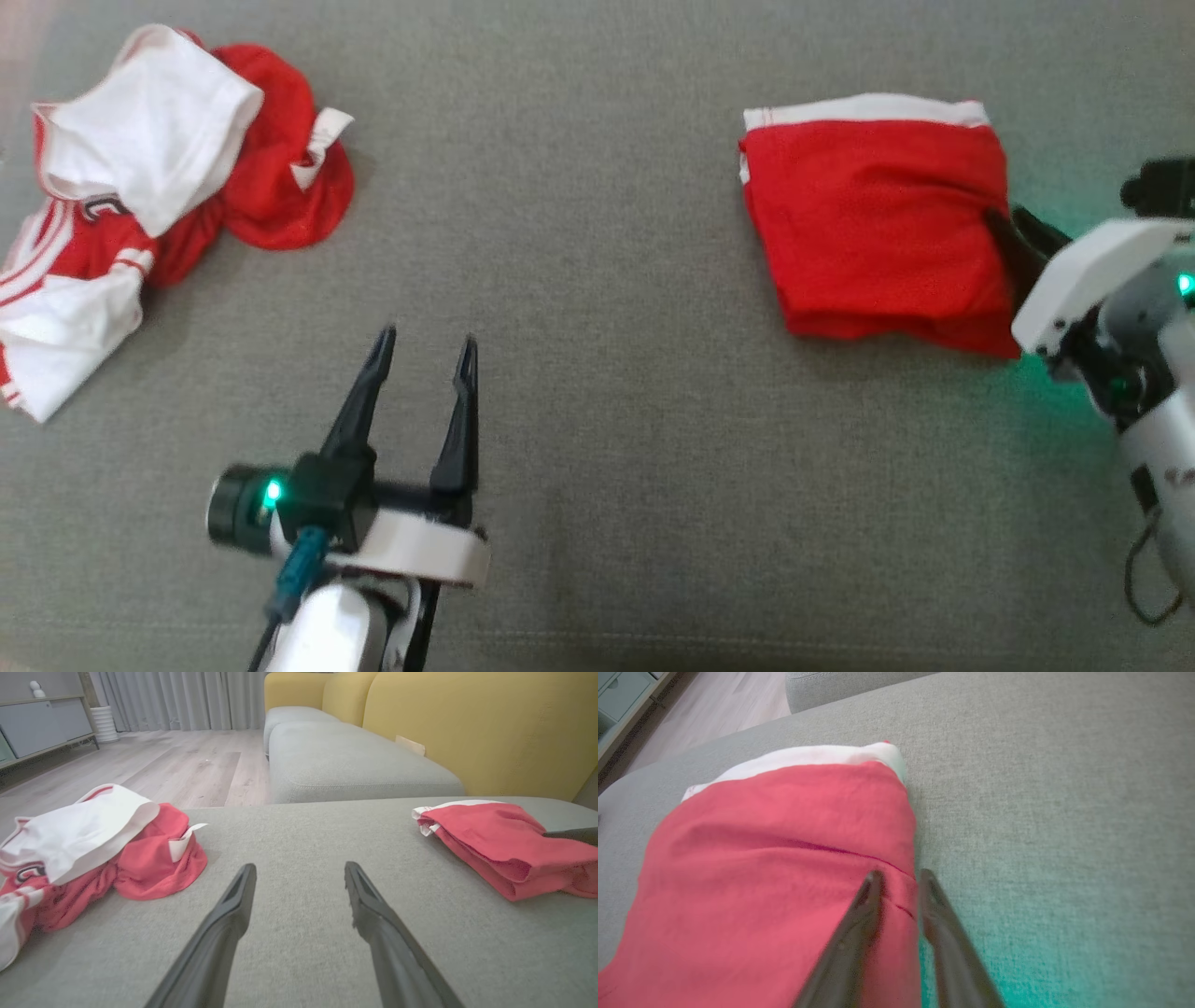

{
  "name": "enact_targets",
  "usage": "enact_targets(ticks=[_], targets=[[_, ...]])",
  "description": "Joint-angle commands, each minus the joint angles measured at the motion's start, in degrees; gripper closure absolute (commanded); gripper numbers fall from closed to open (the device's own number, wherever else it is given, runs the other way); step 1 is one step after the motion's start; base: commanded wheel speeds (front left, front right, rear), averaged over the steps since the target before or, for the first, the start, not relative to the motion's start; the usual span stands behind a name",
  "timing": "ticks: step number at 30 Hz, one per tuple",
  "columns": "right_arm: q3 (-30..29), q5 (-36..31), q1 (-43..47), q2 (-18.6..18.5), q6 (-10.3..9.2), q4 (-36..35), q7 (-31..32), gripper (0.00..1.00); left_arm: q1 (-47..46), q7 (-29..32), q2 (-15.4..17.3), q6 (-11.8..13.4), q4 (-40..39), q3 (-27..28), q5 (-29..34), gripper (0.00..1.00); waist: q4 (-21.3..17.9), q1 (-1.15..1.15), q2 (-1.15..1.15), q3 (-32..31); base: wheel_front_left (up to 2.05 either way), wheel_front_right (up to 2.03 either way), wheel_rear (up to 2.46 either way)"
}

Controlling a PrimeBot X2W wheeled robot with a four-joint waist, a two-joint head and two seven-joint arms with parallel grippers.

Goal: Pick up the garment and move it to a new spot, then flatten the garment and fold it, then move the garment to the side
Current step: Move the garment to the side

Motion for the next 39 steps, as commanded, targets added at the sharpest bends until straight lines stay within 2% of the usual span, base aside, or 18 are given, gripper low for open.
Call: enact_targets(ticks=[1, 8, 14, 19, 23, 28, 30, 33, 39], targets=[[0.79, 0.41, -1.59, -1.4, -0.05, -1.36, 0.09, 1.0, -2.16, -0.35, -0.06, -0.05, -2.54, 1.31, -0.45, 0.0, -0.59, 0.0, 0.0, 1.41, 0.0, 0.0, 0.0], [5.0, -1.67, -6.51, -6.65, -0.05, -2.78, -2.36, 1.0, -6.37, -0.35, -0.06, -0.37, -5.53, 0.4, -0.16, 0.0, -3.86, 0.0, 0.0, 6.11, 0.0, 0.0, 0.0], [8.05, -4.17, -8.61, -14.59, -0.05, -5.54, -4.54, 1.0, -8.66, -0.35, -0.06, -0.25, -8.71, -0.34, 0.76, 0.0, -8.69, 0.0, 0.0, 9.06, 0.0, 0.0, 0.0], [7.36, -6.8, -9.63, -21.51, -0.05, -8.55, -5.89, 1.0, -11.25, -0.35, -0.05, -0.97, -11.24, -1.14, 2.07, 0.0, -12.45, 0.0, 0.0, 12.42, 0.0, 0.0, 0.0], [4.99, -8.95, -9.54, -24.94, -0.05, -10.01, -6.51, 1.0, -13.38, -0.35, 0.33, -1.66, -12.38, -1.21, 3.04, 0.0, -14.61, 0.0, 0.0, 14.98, 0.0, 0.0, 0.0], [0.8, -13.27, -10.1, -27.47, -0.05, -9.99, -8.12, 1.0, -15.31, -0.35, 1.18, -2.15, -12.92, -1.35, 3.87, 0.0, -15.89, 0.0, 0.0, 17.57, 0.0, 0.0, 0.0], [-0.2, -13.25, -9.78, -27.14, -0.05, -10.59, -7.99, 1.0, -15.88, -0.35, 1.49, -2.3, -12.94, -1.47, 4.01, 0.0, -15.96, 0.0, 0.0, 18.24, 0.0, 0.0, 0.0], [-1.26, -17.44, -9.87, -28.77, -0.05, -11.83, -8.8, 1.0, -16.59, -0.35, 1.79, -2.48, -13.0, -1.79, 4.11, 0.0, -15.59, 0.0, 0.0, 19.09, 0.0, 0.0, 0.0], [-4.59, -22.91, -9.06, -28.87, -0.05, -13.11, -9.5, 1.0, -17.04, -0.35, 2.06, -2.13, -13.27, -2.01, 4.13, 0.0, -14.93, 0.0, 0.0, 19.53, 0.0, 0.0, 0.0]])
